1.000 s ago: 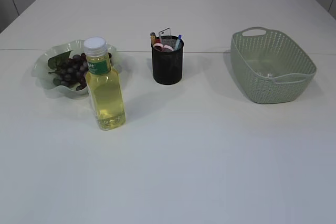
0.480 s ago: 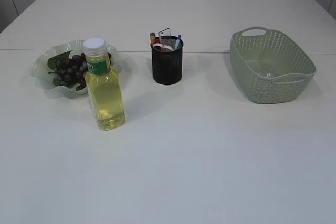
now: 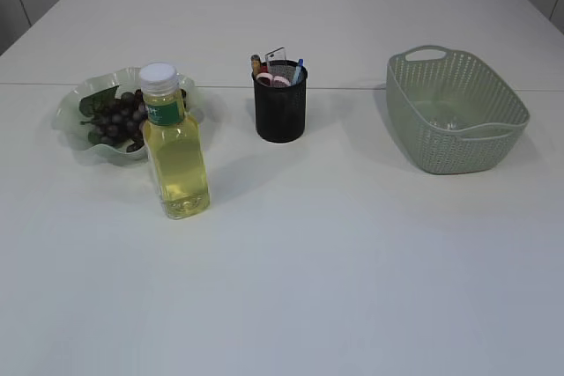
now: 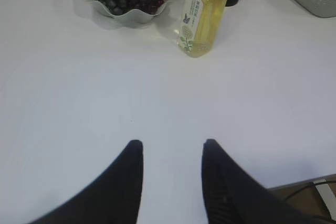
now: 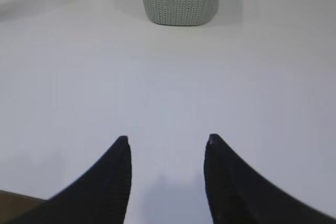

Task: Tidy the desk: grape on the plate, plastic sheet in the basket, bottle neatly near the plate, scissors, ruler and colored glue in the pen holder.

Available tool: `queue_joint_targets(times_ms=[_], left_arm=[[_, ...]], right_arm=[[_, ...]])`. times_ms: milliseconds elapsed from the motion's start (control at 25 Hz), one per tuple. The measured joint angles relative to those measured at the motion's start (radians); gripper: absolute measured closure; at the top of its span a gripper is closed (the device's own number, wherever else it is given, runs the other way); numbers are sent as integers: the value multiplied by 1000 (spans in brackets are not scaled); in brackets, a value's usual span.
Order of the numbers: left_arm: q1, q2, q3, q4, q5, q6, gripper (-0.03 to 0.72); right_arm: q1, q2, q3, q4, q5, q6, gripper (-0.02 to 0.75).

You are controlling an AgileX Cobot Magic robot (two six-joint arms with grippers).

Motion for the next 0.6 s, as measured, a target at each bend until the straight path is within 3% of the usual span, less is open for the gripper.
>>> queue_joint_targets(times_ms=[360, 600], left_arm=[[188, 0, 0, 0, 0, 0, 409], [259, 0, 0, 0, 0, 0, 411]], right_arm=[[-107, 0, 0, 0, -2, 0, 372], [-162, 0, 0, 0, -2, 0, 372]])
